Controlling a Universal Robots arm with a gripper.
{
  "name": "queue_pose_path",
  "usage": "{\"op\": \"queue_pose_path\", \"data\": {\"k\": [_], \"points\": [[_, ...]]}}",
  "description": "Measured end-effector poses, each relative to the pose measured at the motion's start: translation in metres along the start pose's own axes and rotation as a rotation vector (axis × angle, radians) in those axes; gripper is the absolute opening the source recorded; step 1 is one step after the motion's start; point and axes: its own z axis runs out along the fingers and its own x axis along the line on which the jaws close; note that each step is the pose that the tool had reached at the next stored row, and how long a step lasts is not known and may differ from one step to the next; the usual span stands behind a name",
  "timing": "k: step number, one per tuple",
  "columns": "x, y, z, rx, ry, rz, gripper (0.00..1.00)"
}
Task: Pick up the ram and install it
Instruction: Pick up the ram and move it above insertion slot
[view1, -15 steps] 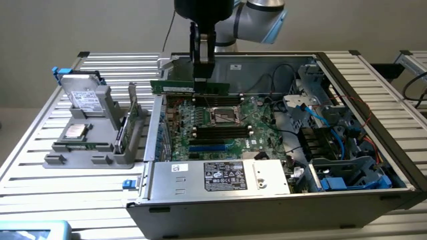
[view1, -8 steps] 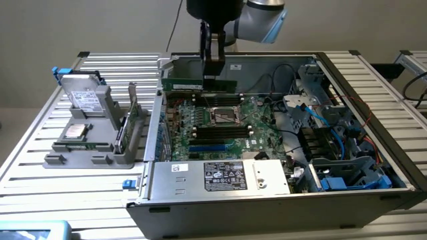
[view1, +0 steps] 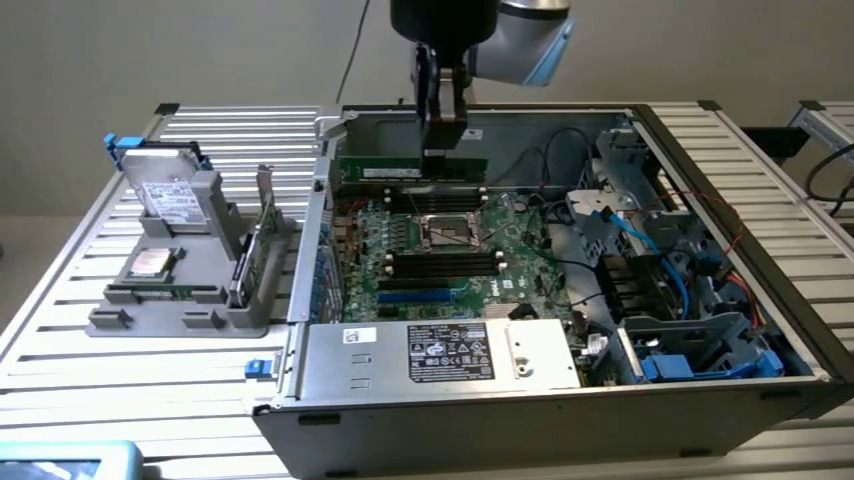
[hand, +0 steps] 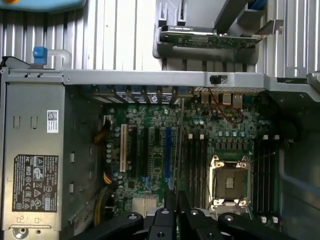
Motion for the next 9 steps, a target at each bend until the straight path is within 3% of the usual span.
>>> {"op": "queue_pose_path", "data": {"k": [9], "points": [[-0.013,-0.0144,0.0085,0.0031,0.0021,-0.014,0.14]]}}
